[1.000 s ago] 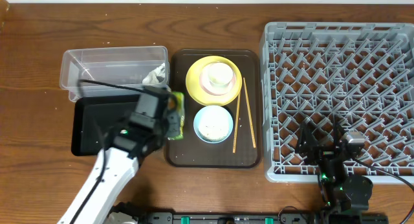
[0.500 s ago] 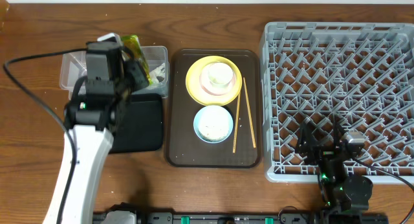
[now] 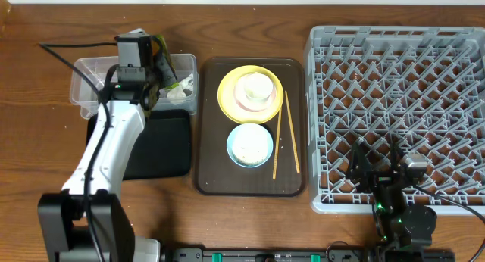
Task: Sort waste into correct bins and load items into the dishwasher rack
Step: 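Drop the wrapper into the clear plastic bin with left gripper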
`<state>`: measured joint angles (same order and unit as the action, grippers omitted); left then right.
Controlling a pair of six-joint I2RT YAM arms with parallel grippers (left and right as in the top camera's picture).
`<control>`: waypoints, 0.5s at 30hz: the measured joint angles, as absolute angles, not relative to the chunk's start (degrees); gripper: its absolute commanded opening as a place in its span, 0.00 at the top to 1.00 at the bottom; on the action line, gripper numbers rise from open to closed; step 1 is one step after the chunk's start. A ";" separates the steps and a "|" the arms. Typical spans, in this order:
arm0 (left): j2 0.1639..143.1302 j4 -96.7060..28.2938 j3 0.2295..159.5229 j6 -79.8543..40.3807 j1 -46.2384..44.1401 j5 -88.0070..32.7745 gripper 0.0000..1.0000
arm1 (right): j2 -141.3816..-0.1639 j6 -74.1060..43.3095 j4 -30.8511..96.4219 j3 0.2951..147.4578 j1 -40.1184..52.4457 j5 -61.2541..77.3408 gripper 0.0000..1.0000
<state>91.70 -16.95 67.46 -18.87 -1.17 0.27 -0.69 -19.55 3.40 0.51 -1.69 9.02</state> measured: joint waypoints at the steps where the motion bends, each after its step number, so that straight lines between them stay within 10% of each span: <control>1: 92.18 -16.80 67.46 -18.20 -1.17 0.47 0.76 | -0.69 -19.55 3.40 0.51 -1.69 9.02 0.01; 5: 92.84 -16.80 67.46 -16.40 -1.17 2.83 0.55 | -0.69 -19.55 3.40 0.51 -1.69 9.02 0.01; 15: 91.72 -15.59 67.46 -14.74 -1.17 6.85 0.54 | -0.69 -19.55 3.40 0.51 -1.69 9.02 0.01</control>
<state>91.72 -15.59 67.46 -14.74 -1.17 6.85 -0.69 -19.55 3.40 0.51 -1.69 9.02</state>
